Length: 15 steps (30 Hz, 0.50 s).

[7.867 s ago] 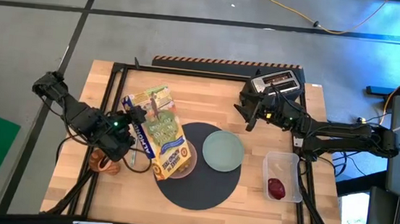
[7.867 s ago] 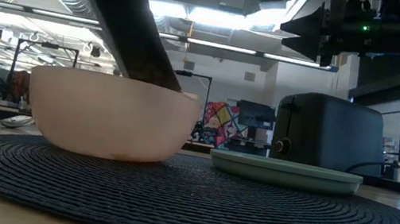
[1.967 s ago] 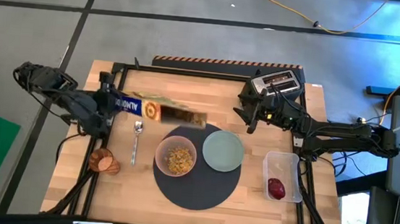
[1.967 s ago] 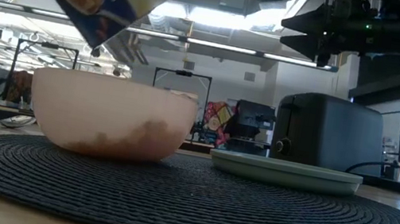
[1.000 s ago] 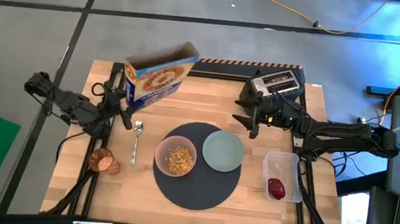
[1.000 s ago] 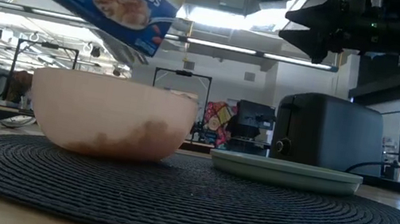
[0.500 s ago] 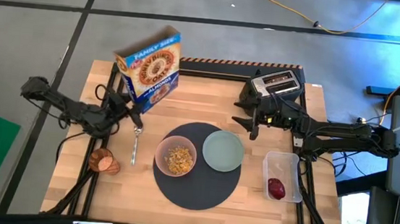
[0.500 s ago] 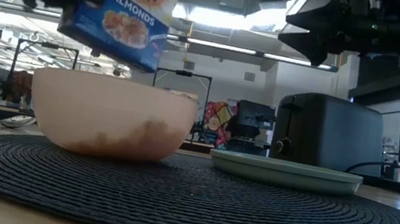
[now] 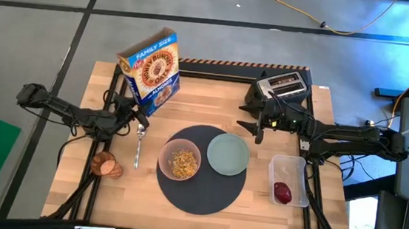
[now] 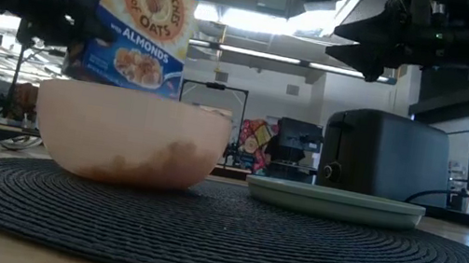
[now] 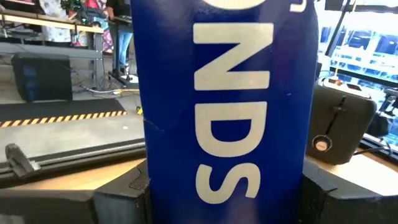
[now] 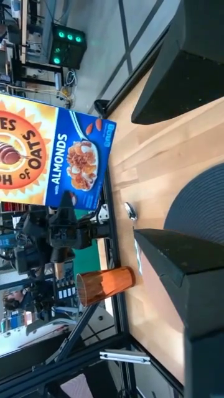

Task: Arrange a breakfast setting
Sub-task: Pour the cereal from the box into the orange bowl

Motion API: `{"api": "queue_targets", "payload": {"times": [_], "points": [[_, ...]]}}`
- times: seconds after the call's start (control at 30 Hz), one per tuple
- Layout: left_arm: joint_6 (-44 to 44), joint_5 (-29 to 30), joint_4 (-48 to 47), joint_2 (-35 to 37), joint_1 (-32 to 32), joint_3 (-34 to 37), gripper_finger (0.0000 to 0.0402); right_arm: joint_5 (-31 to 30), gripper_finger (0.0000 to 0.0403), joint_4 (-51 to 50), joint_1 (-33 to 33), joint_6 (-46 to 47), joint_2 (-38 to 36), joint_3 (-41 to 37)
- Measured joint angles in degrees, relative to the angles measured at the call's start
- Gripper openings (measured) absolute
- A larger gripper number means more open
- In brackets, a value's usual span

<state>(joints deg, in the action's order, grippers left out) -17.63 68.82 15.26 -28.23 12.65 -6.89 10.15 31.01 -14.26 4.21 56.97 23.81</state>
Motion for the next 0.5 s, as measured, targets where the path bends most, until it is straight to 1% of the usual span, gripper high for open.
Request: {"api": "queue_targets", "payload": {"times": [0.2, 0.5], "points": [[-1.8, -0.9, -0.1, -2.4, -1.7, 2.1, 0.0215, 0.0, 0.0278, -0.4, 0.0, 0.0, 0.0, 0.0], [-6.1, -0.9, -0.2, -8.9, -4.2, 3.2, 0.0215, 0.0, 0.0278, -1.7, 0.0, 0.0, 0.0, 0.0]]}}
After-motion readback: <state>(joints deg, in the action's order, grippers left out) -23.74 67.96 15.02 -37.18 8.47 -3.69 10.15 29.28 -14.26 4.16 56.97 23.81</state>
